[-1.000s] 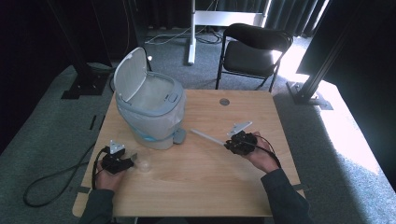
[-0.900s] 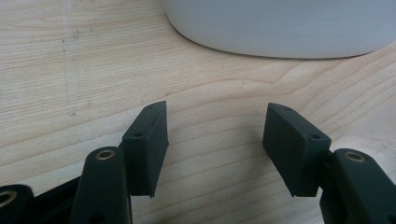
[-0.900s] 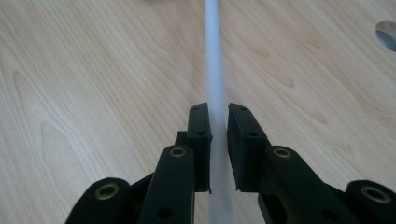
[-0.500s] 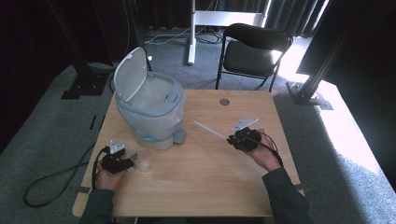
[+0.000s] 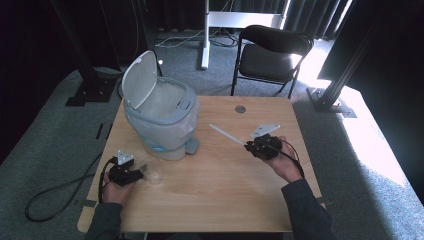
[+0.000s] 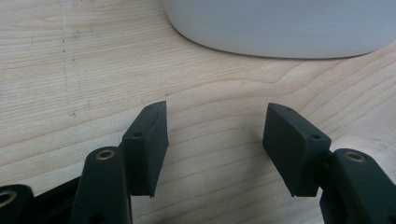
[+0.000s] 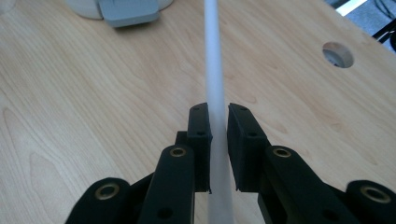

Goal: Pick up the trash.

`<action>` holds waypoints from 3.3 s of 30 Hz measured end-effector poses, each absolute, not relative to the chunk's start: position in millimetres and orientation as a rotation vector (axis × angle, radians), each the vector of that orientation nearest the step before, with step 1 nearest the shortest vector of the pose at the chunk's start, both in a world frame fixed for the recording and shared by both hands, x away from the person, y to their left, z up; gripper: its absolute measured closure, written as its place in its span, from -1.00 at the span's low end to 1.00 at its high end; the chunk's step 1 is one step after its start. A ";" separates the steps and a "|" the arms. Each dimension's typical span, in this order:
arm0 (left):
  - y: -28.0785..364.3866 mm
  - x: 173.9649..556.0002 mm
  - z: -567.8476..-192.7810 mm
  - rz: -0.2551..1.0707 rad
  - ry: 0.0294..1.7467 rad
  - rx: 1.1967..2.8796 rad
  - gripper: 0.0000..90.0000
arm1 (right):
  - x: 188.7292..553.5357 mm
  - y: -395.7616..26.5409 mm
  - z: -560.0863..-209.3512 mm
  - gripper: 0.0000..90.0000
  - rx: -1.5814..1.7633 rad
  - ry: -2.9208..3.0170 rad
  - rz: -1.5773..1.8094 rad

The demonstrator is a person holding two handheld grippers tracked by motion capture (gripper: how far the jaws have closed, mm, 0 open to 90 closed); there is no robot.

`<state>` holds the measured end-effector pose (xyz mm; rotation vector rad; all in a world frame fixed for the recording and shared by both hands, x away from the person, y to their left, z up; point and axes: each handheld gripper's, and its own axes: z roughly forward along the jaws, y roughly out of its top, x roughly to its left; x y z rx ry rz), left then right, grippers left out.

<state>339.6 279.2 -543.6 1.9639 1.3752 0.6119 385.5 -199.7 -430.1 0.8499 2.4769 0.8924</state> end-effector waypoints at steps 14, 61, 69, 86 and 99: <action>279.2 339.6 -543.6 0.612 1.375 1.965 -0.10 | 385.3 -202.3 -418.1 0.77 0.850 2.426 0.926; 279.4 339.6 -543.4 0.613 1.374 1.967 -0.10 | 384.8 -199.4 -376.9 0.77 0.829 2.283 1.045; 279.4 339.6 -543.4 0.613 1.374 1.967 -0.10 | 383.8 -199.1 -370.5 0.77 0.823 2.260 1.065; 279.3 339.7 -543.6 0.615 1.374 1.965 -0.10 | 380.6 -194.4 -355.8 0.77 0.800 2.217 1.108; 279.4 339.6 -543.4 0.612 1.374 1.968 -0.10 | 380.3 -190.9 -344.2 0.77 0.785 2.186 1.141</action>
